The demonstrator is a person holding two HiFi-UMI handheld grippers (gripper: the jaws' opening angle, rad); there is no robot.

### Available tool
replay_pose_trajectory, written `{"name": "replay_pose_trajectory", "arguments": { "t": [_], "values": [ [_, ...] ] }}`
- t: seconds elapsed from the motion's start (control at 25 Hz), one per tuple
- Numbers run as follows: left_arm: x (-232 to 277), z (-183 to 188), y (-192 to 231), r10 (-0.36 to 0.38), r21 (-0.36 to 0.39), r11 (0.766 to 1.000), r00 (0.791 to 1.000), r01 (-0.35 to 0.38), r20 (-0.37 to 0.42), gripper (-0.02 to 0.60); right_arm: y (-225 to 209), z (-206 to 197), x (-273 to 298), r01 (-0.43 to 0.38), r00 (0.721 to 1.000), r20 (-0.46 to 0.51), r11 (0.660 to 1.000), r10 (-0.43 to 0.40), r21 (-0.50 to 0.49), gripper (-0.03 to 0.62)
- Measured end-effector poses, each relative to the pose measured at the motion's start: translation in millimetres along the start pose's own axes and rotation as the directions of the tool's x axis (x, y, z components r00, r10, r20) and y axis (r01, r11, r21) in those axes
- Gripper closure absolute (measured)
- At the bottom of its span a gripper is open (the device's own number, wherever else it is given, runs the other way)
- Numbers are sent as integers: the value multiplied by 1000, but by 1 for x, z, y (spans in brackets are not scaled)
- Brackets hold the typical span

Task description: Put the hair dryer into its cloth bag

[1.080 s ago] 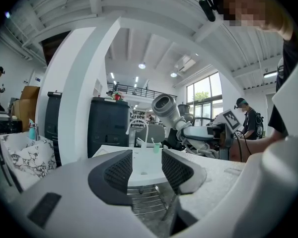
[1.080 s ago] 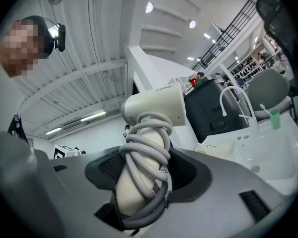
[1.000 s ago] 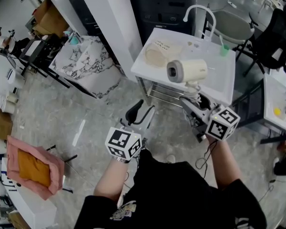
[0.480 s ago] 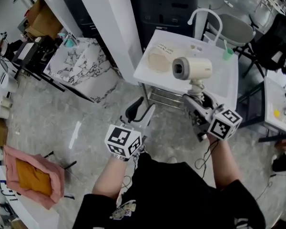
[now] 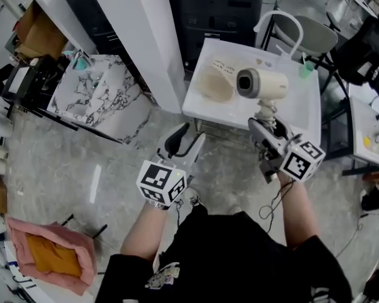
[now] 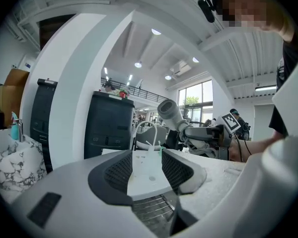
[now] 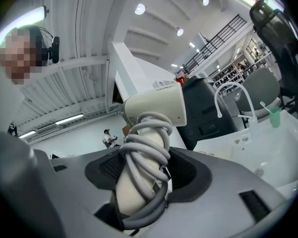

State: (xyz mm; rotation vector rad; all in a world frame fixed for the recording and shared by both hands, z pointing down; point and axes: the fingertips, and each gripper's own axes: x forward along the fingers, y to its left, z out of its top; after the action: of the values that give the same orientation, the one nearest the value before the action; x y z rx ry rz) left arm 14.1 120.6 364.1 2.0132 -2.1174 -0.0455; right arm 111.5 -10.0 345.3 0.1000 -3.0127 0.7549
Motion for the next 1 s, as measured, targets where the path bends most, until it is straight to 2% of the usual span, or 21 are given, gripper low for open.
{"name": "replay_pose_trajectory", "arguments": {
  "t": [0.16, 0.28, 0.52, 1.0],
  "values": [
    [2, 6, 31, -44, 2, 999, 999, 44, -14, 408, 7, 7, 29, 21, 999, 29, 1000, -21, -20, 345],
    [2, 10, 50, -79, 13, 997, 997, 79, -23, 408, 5, 3, 42, 76, 996, 41, 997, -76, 0, 345],
    [1, 18, 70, -138, 54, 989, 990, 139, -38, 408, 15, 6, 55, 125, 990, 69, 992, -124, -2, 345],
    [32, 20, 84, -151, 41, 987, 988, 153, -45, 408, 0, 15, 69, 133, 989, 65, 991, -132, -8, 345]
  ]
}}
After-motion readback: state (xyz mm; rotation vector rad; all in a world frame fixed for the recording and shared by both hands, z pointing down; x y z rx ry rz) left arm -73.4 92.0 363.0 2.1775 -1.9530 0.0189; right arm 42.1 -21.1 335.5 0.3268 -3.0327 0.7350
